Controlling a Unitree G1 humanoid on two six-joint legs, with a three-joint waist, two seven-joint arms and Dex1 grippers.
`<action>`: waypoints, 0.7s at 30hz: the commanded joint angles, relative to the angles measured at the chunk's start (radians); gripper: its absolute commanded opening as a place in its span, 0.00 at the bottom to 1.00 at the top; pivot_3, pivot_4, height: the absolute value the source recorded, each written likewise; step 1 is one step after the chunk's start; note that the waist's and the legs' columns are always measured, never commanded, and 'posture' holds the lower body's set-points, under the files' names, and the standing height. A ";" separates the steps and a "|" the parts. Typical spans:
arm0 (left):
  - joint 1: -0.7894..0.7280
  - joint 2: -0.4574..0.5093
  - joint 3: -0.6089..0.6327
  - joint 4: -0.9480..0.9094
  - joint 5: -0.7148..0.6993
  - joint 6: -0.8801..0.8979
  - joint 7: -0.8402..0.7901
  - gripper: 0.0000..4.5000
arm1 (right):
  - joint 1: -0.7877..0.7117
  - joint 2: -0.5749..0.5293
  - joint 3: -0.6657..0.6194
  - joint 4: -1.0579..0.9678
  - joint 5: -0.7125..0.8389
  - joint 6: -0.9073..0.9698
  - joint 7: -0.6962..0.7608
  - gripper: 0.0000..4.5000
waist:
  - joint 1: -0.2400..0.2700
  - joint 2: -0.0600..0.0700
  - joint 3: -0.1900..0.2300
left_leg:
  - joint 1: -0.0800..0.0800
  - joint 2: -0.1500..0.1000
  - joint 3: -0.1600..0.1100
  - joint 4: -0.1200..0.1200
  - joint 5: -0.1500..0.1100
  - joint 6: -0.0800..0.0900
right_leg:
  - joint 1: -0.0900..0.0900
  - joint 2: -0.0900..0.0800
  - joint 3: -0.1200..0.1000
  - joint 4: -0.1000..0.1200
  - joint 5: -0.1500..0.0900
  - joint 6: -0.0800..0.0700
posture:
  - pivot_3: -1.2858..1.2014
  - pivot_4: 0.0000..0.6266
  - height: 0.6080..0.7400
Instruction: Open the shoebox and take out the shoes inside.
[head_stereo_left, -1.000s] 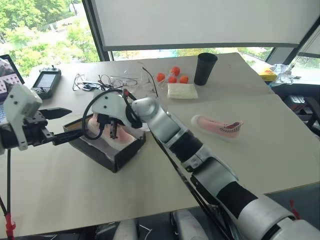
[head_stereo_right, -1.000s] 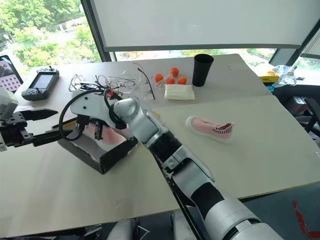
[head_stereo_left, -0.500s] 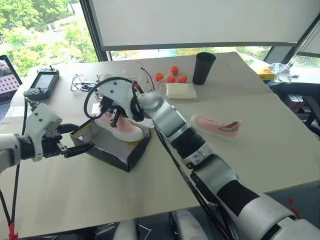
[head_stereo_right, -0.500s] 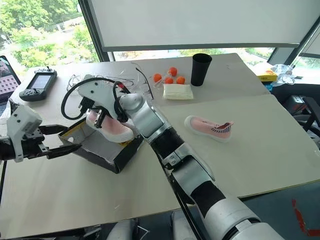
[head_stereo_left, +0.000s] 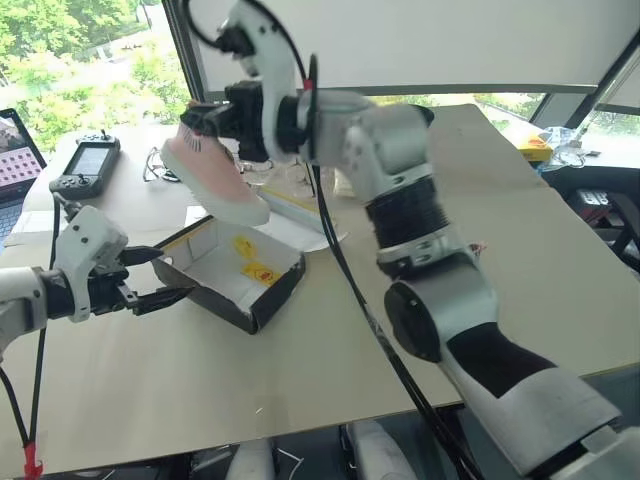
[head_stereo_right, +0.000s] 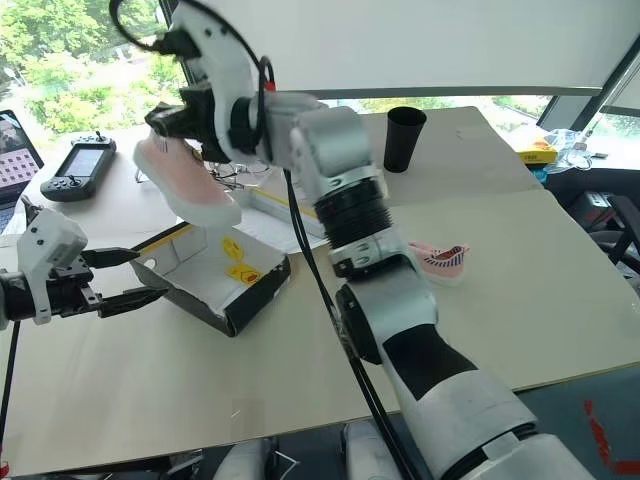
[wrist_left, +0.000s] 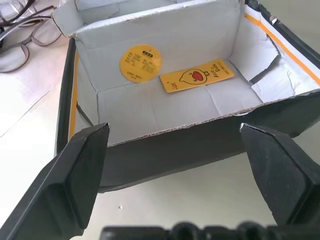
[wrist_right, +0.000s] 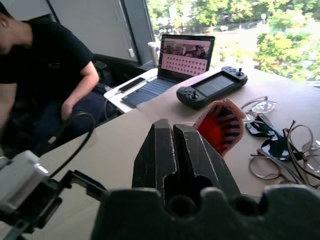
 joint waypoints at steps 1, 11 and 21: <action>-0.059 0.008 0.097 -0.029 -0.092 0.022 -0.024 1.00 | 0.047 -0.186 0.047 -0.192 0.066 0.066 0.181 0.01 | 0.007 0.000 0.000 | 0.000 0.000 0.000 0.001 0.000 0.000 | 0.000 0.000 0.000 0.000 0.000 0.000 | 0.52 0.24 1.00; -0.131 0.113 0.261 0.040 -0.215 0.093 -0.111 1.00 | 0.347 -0.691 0.219 -0.481 0.087 0.064 0.495 0.01 | 0.018 0.001 0.001 | 0.000 0.000 0.002 0.003 0.000 0.000 | 0.000 0.000 0.001 -0.001 -0.001 0.001 | 0.52 0.24 1.00; -0.334 0.083 0.036 0.054 -0.253 0.055 -0.094 1.00 | 0.722 -0.903 0.366 -0.707 -0.069 -0.167 0.493 0.01 | 0.026 0.000 0.001 | 0.003 0.000 0.006 0.004 0.000 0.001 | 0.001 0.002 0.006 0.001 -0.004 0.007 | 0.52 0.24 1.00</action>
